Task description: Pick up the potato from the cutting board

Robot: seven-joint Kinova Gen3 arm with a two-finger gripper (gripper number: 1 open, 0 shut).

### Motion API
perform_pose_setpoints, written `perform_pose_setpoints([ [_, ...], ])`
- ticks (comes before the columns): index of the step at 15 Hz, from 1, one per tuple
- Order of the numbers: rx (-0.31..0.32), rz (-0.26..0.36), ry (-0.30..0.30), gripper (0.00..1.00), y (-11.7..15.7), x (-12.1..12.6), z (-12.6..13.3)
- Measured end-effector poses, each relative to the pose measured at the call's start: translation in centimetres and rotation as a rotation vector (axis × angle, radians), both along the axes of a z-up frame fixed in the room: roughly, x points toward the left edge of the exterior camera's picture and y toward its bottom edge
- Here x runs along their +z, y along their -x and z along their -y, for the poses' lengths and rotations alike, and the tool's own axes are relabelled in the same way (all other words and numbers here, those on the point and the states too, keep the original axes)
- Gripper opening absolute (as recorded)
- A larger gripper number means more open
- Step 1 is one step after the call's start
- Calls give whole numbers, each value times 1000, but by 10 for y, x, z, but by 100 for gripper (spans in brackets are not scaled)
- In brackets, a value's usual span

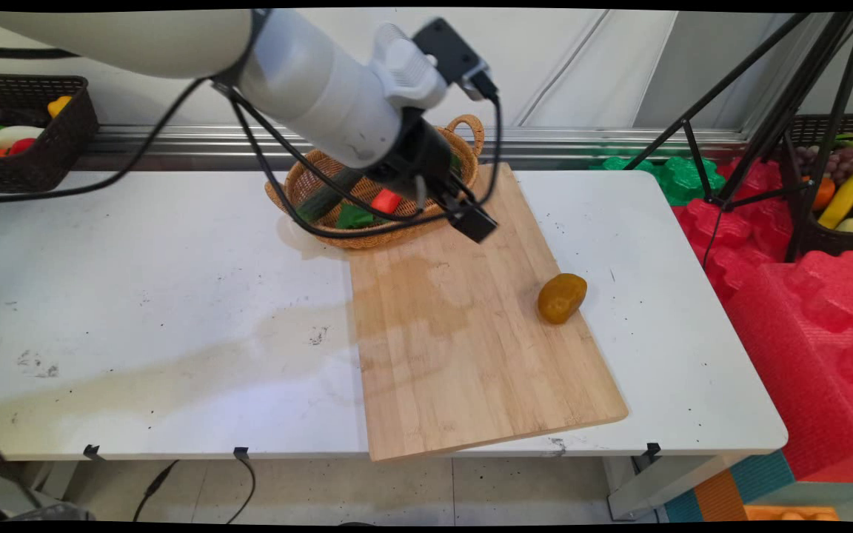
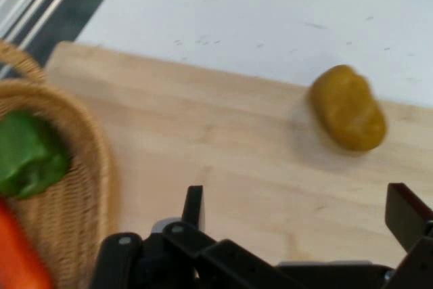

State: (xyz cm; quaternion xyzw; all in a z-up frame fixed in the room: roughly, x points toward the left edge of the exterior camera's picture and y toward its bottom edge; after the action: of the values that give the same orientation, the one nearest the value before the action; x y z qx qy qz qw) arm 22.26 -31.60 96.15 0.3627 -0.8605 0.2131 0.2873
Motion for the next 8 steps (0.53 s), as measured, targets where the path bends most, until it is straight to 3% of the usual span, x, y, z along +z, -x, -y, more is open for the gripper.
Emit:
perform_pose_setpoints([
  [8,-58,-25,-43,100,53,-34,21],
])
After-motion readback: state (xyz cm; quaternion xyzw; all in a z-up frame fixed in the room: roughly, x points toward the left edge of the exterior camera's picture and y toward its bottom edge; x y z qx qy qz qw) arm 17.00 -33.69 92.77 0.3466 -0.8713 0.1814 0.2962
